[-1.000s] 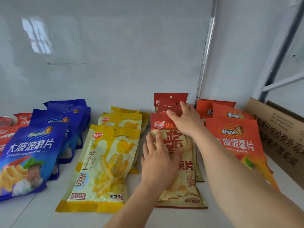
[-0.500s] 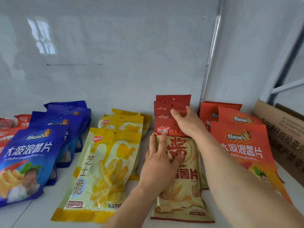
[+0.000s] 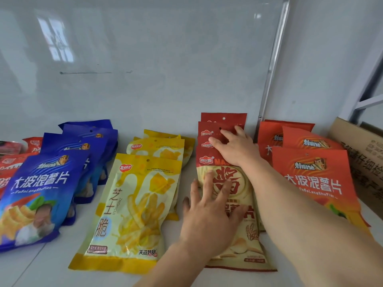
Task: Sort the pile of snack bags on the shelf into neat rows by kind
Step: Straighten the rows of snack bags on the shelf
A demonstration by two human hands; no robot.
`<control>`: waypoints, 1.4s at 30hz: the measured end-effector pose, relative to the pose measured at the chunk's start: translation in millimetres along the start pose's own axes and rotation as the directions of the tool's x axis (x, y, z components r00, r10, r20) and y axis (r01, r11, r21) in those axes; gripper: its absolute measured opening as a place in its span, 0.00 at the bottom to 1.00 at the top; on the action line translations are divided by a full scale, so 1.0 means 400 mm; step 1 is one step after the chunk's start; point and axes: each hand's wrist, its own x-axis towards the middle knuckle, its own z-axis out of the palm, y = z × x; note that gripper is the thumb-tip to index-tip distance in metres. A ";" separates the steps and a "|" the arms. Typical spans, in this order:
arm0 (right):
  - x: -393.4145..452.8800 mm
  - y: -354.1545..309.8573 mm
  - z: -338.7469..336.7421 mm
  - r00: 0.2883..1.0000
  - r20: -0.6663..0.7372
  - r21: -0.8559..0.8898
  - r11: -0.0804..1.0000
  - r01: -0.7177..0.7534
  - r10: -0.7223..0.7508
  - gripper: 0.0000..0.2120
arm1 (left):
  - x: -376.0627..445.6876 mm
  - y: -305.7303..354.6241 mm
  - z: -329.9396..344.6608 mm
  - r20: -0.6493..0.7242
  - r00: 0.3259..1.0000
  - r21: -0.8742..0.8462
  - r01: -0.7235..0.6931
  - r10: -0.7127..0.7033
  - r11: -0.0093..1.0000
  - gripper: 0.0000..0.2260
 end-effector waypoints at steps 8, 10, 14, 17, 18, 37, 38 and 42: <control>0.003 0.002 0.032 0.992 0.079 -0.066 0.994 -0.091 0.096 0.39 | 0.009 -0.015 0.007 0.027 0.999 -0.048 -0.027 0.028 0.998 0.31; 0.005 0.001 0.036 0.991 0.083 -0.075 0.992 -0.099 0.105 0.38 | 0.008 -0.014 0.009 0.025 0.999 -0.043 -0.028 0.029 0.999 0.32; 0.000 0.005 0.047 0.989 0.087 -0.058 0.992 -0.111 0.116 0.37 | 0.007 -0.012 0.009 0.014 1.000 -0.008 -0.022 0.022 1.000 0.32; -0.006 0.005 0.041 0.990 0.086 -0.049 0.993 -0.109 0.112 0.35 | 0.002 -0.009 0.005 0.011 1.000 0.004 -0.017 0.017 1.000 0.32; -0.006 0.004 0.036 0.990 0.087 -0.045 0.993 -0.107 0.111 0.34 | 0.002 -0.007 0.003 0.013 1.000 0.009 -0.013 0.013 1.000 0.31; -0.256 0.131 -0.204 0.983 -0.151 0.162 0.978 0.129 -0.105 0.24 | 0.019 0.011 -0.038 -0.031 0.999 0.043 0.012 -0.010 0.999 0.34; -0.280 0.157 -0.211 0.983 -0.166 0.166 0.981 0.100 -0.072 0.24 | 0.019 0.019 -0.041 -0.063 0.998 0.044 0.012 -0.009 0.999 0.34; -0.353 0.267 -0.222 0.974 -0.222 0.142 0.990 -0.014 0.046 0.25 | -0.004 0.092 -0.041 -0.268 0.960 -0.008 -0.090 0.085 0.996 0.32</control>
